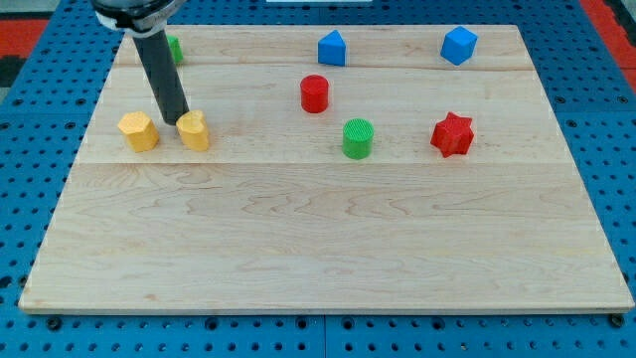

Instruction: Move the yellow heart towards the bottom right corner of the board

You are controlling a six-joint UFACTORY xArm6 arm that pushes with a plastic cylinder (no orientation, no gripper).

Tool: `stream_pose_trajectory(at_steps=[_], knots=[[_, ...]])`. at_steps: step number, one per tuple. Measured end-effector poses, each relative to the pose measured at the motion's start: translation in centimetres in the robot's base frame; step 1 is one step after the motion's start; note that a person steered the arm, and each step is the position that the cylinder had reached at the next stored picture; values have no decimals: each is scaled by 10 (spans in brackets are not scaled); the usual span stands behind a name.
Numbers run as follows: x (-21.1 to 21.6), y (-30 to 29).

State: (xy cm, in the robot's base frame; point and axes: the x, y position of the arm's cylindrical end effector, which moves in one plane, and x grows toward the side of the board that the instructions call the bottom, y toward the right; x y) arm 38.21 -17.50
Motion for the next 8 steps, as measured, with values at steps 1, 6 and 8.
stream_pose_trajectory(at_steps=[1, 6, 8], knots=[[20, 32], [112, 172], [149, 303]])
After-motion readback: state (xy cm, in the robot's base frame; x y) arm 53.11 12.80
